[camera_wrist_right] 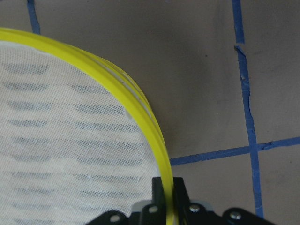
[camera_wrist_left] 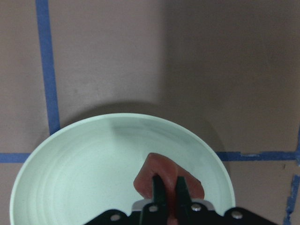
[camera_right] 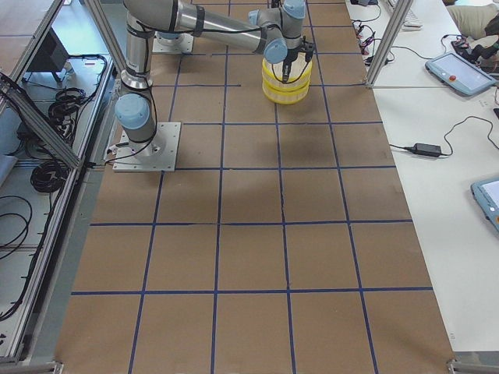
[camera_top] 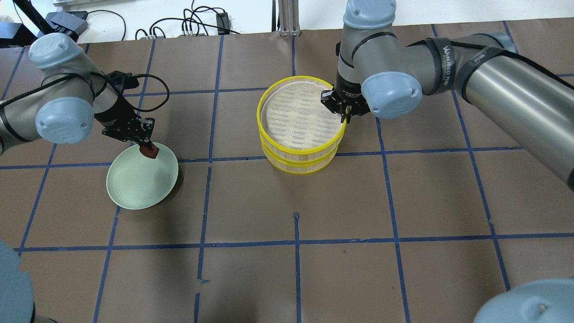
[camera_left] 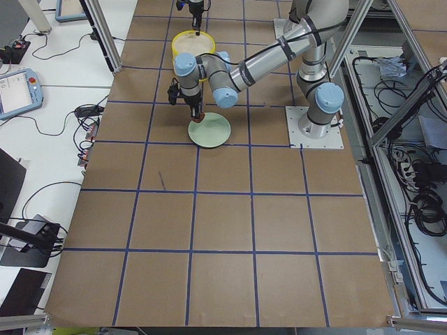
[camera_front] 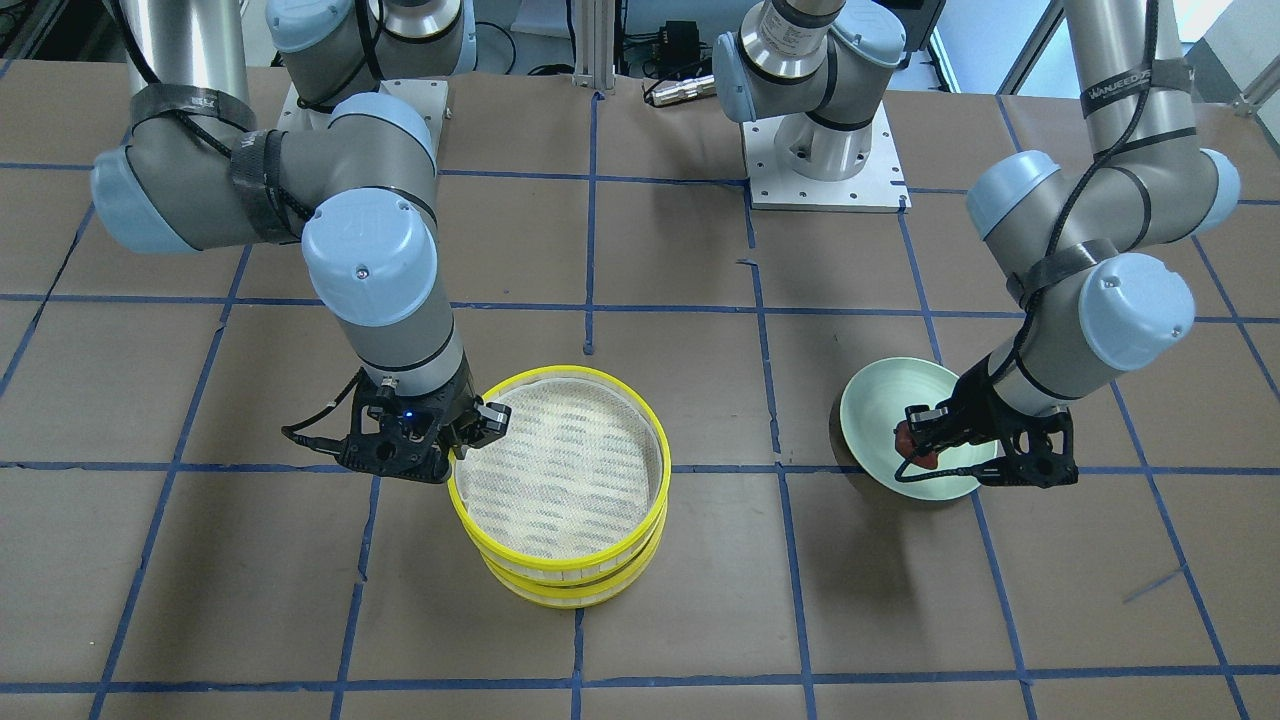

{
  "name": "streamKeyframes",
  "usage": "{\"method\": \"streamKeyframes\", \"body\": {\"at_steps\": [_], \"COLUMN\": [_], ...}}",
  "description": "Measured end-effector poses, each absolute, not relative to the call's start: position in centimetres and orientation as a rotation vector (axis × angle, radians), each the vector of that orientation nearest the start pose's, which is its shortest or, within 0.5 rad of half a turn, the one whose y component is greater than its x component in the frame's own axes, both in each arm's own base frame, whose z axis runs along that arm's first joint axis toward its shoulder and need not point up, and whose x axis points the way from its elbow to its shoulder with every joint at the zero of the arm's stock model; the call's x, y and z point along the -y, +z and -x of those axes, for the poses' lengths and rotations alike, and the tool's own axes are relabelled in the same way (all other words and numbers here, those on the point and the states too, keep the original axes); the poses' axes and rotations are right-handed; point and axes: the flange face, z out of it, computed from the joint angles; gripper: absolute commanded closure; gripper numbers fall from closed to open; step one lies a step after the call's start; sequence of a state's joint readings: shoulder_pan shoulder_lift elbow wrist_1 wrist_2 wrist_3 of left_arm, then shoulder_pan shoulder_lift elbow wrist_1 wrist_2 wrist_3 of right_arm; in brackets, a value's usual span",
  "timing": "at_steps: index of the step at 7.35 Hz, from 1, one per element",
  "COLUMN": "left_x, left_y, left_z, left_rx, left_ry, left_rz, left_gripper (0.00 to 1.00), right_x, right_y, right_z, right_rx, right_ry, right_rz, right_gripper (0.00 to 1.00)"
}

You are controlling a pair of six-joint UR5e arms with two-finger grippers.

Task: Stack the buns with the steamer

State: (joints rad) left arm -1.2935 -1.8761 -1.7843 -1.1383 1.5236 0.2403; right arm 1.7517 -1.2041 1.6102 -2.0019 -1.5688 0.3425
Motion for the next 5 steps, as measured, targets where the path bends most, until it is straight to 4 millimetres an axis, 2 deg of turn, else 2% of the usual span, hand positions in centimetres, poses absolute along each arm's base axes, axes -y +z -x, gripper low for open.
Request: {"method": "streamKeyframes", "body": {"at_steps": [2, 5], "left_x": [57.8, 57.8], "left_y": [27.8, 28.1], "left_z": [-1.8, -1.6], "left_rx": [-3.208, -3.21], "left_ry": [0.125, 0.125], "left_rz": [0.077, 0.078], "left_gripper": [1.0, 1.0], "right_x": [58.2, 58.5], "right_y": [30.1, 29.4], "right_z": [-24.3, -24.5], "right_rx": [-3.126, -3.129], "right_ry": [-0.03, -0.02], "right_rz": [-0.254, -0.25], "right_gripper": [0.92, 0.92]}}
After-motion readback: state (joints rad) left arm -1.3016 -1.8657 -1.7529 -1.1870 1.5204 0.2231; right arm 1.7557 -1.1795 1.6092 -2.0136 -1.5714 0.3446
